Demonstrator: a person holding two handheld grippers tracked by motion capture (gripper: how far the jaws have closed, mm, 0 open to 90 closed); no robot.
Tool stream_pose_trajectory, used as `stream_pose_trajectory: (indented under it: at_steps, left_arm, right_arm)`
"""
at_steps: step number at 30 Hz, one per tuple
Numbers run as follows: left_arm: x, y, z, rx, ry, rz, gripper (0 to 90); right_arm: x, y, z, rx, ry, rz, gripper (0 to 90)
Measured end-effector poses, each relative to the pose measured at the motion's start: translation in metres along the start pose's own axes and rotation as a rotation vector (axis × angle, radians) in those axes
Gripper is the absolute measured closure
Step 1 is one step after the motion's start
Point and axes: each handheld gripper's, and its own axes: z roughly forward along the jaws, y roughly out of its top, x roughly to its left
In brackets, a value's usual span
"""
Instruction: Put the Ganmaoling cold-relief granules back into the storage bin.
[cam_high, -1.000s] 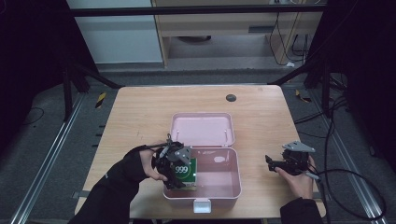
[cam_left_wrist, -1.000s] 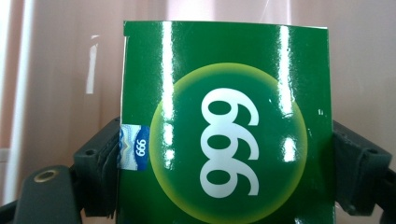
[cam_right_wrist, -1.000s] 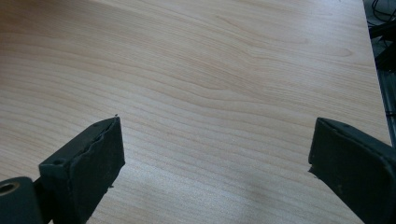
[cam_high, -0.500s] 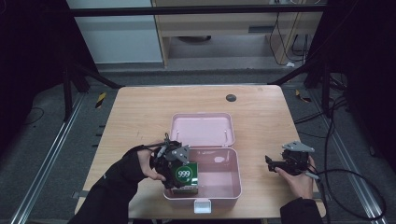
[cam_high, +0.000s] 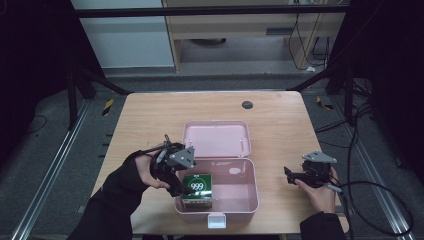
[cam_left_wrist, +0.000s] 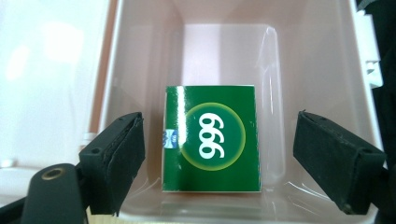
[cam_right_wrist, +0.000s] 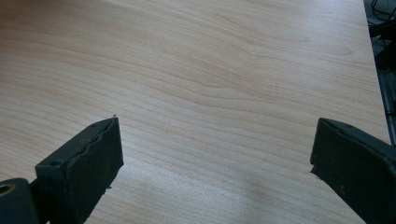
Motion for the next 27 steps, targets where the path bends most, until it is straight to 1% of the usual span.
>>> stream_pose_trajectory:
  at_steps: [2,3,6,7,8,9,11,14,17,20,21,23,24,26,27]
  left_arm:
    - [-0.002,-0.002,-0.008,-0.021,0.009,-0.006,16.7]
    - [-0.002,-0.002,-0.008,-0.021,0.009,-0.006,16.8]
    - [-0.003,-0.005,-0.016,-0.041,0.021,-0.016,17.5]
    - [-0.003,-0.008,-0.021,-0.05,0.031,-0.017,17.7]
    - [-0.003,-0.008,-0.021,-0.05,0.031,-0.017,17.7]
    - [-0.004,-0.011,-0.025,-0.056,0.04,-0.024,17.7]
    - [-0.004,-0.013,-0.027,-0.06,0.044,-0.026,17.8]
    - [-0.006,-0.02,-0.034,-0.075,0.059,-0.043,18.3]
    - [-0.007,-0.027,-0.04,-0.07,0.072,-0.055,18.5]
    - [-0.008,-0.035,-0.043,-0.074,0.079,-0.068,18.5]
    - [-0.009,-0.043,-0.045,-0.072,0.086,-0.08,18.6]
    - [-0.01,-0.049,-0.045,-0.071,0.09,-0.091,18.6]
    - [-0.01,-0.049,-0.045,-0.071,0.09,-0.091,18.7]
    - [-0.012,-0.059,-0.045,-0.073,0.093,-0.111,18.8]
    - [-0.012,-0.059,-0.045,-0.073,0.093,-0.111,18.8]
  right_arm:
    - [0.0,0.0,0.0,0.001,0.0,-0.001,2.8]
    - [0.0,0.0,0.0,0.001,0.0,-0.001,2.8]
    - [0.0,0.0,0.0,0.003,-0.003,-0.004,2.8]
    - [0.0,0.0,0.0,0.003,-0.003,-0.004,2.8]
    - [0.0,0.0,0.0,0.004,-0.003,-0.005,2.8]
    - [0.0,0.0,0.0,0.004,-0.003,-0.005,2.8]
    - [0.0,0.0,0.0,0.004,-0.003,-0.005,2.7]
    - [0.0,0.0,0.0,0.007,-0.003,-0.006,2.7]
    - [0.0,0.0,0.0,0.008,-0.003,-0.006,2.7]
    - [0.001,0.0,0.0,0.008,-0.003,-0.004,2.6]
    - [0.001,0.0,0.0,0.009,-0.004,-0.004,2.6]
    - [0.001,-0.001,0.001,0.009,-0.004,-0.006,2.7]
    - [0.001,-0.001,0.001,0.009,-0.004,-0.006,2.7]
    - [0.001,-0.001,0.001,0.01,-0.005,-0.011,2.7]
    - [0.001,-0.001,0.001,0.01,-0.005,-0.011,2.7]
